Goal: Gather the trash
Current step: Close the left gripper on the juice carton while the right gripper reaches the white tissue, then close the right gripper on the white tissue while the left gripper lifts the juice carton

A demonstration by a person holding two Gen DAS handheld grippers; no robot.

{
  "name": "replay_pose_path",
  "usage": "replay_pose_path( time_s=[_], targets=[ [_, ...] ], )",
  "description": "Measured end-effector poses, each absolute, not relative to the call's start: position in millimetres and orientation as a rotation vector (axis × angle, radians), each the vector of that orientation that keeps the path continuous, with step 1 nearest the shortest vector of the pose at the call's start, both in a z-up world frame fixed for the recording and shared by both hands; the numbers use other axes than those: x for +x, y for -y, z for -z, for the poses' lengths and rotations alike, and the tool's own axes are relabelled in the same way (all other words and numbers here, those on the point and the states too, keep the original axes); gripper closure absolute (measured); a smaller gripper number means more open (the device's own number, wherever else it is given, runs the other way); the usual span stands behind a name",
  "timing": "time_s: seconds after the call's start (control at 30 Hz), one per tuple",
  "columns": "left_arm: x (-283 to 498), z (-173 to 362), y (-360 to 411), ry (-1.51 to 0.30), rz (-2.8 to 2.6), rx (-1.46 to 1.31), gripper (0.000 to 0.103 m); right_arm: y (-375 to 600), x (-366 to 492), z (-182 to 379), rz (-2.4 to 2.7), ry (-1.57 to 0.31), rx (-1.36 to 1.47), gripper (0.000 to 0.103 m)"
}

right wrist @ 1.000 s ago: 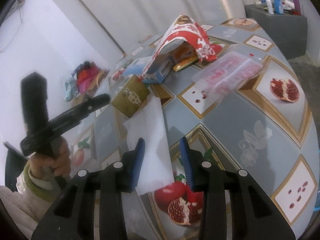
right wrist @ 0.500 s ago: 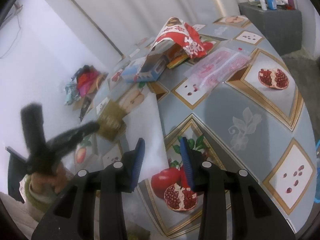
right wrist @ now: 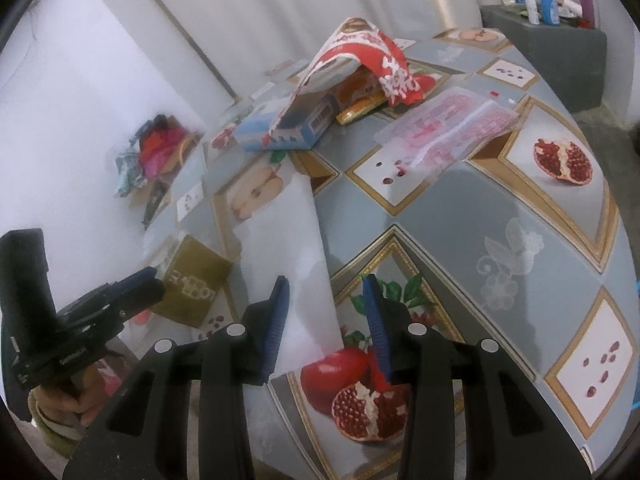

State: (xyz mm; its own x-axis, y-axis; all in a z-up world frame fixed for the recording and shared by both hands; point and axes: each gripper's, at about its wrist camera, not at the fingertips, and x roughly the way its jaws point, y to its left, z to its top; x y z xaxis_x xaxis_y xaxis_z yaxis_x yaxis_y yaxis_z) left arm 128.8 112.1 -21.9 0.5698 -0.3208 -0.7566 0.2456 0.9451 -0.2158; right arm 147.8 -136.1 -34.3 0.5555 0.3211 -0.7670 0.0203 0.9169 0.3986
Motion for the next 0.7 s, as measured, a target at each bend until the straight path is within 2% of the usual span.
replay_pose_path(
  time_s=[0.17,0.27,0.33,0.4,0.6,0.7],
  targets=[
    [134,27,-107,-0.906,0.337,-0.085,0.06,125,155,43,-0.189,-1.001,0.366,0.069],
    [135,30,-106,-0.905,0.333,-0.079,0.061,120,157,47,-0.18,-1.019,0.344,0.082],
    [137,30,-105,-0.906,0.333,-0.081,0.063,118,157,48,-0.173,-1.023,0.335,0.096],
    [137,31,-105,-0.906,0.334,-0.084,0.067,119,154,49,-0.163,-1.025,0.329,0.101],
    [137,31,-99,-0.913,0.357,-0.1,0.073,131,135,48,-0.121,-1.029,0.329,0.103],
    [134,31,-91,-0.918,0.383,-0.099,0.073,142,118,45,-0.077,-1.037,0.339,0.103]
  ],
)
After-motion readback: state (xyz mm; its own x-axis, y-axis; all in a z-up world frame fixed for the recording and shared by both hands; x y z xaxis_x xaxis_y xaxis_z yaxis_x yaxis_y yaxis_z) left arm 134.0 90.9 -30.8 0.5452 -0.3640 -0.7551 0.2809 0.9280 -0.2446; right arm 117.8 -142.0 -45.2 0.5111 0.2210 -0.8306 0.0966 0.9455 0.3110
